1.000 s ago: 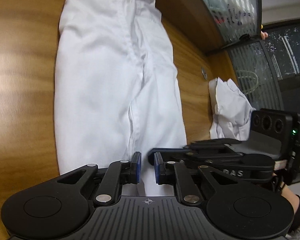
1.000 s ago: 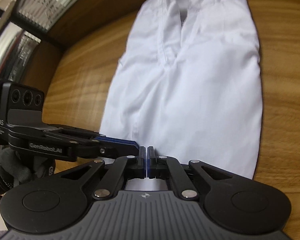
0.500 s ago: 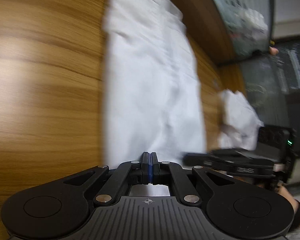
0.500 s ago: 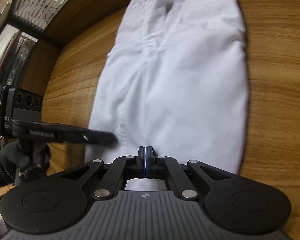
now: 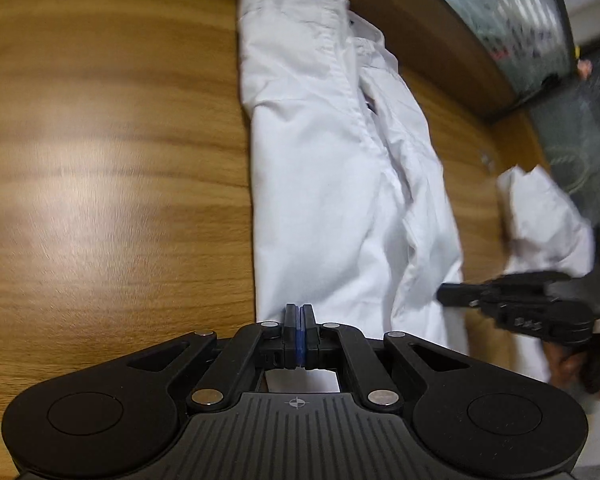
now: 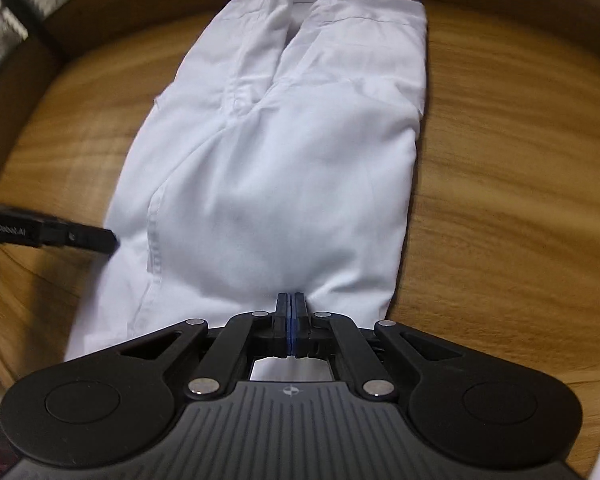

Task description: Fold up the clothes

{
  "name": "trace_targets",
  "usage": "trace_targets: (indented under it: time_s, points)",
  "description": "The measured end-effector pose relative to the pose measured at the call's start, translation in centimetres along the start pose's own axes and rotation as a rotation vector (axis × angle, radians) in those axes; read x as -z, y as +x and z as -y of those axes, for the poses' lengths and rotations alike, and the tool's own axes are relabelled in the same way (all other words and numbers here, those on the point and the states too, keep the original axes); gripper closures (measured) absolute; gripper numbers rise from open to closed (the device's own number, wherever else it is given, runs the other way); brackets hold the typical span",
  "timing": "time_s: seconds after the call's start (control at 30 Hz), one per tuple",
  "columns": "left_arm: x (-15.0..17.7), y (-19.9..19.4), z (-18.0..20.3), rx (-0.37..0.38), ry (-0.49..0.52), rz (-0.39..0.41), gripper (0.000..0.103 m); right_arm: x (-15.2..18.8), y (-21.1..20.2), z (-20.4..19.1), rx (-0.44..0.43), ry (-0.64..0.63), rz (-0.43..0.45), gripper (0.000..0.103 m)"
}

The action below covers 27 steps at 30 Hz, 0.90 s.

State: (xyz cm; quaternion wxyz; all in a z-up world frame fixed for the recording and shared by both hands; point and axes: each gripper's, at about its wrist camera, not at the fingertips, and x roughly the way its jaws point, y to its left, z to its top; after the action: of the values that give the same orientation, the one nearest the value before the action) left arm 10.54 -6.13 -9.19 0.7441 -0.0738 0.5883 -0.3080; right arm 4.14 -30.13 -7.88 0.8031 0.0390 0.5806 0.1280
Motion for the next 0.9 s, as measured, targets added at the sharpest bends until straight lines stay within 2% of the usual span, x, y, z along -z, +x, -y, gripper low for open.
trace_targets:
  time_s: [0.03,0.07,0.1,0.13,0.2,0.27,0.4,0.53,0.63,0.77,0.9]
  points:
    - [0.0,-0.4,0.9,-0.042,0.027,0.007,0.078,0.0,-0.5,-0.3,0.016,-0.013,0.002,0.1]
    - [0.2,-0.6,1.7,-0.07,0.043,0.012,0.069,0.0,-0.9,-0.6,0.034,-0.008,0.012,0.097]
    - [0.3,-0.6,2.5,-0.092,0.053,0.016,0.052,0.0,-1.4,-0.9,0.054,0.002,0.023,0.081]
    - [0.4,-0.7,3.3,-0.113,0.064,0.02,0.045,-0.1,-1.8,-1.0,0.065,0.015,0.033,0.061]
    - [0.7,-0.8,4.9,-0.156,0.084,0.028,0.045,-0.2,-1.8,-1.4,0.085,0.037,0.042,0.051]
    - [0.8,0.2,5.6,-0.168,0.087,0.01,0.045,-0.2,-1.2,-1.8,0.104,0.048,0.037,0.052]
    - [1.1,2.7,7.6,-0.286,0.177,0.019,0.046,0.1,1.0,-3.0,0.165,0.018,0.037,0.049]
    - [1.1,3.5,8.6,-0.347,0.206,0.03,0.043,0.4,0.6,-3.1,0.172,0.004,0.056,0.049]
    - [1.3,2.2,8.1,-0.296,0.17,0.06,0.048,0.5,-0.6,-2.6,0.147,0.007,0.078,0.05]
    - [2.9,-1.0,6.6,-0.211,0.132,0.099,0.048,1.7,-4.1,-2.2,0.068,-0.042,0.144,0.049]
    - [5.9,-3.6,5.4,-0.186,0.149,0.096,0.047,4.4,-6.9,-2.1,0.015,-0.137,0.186,0.049]
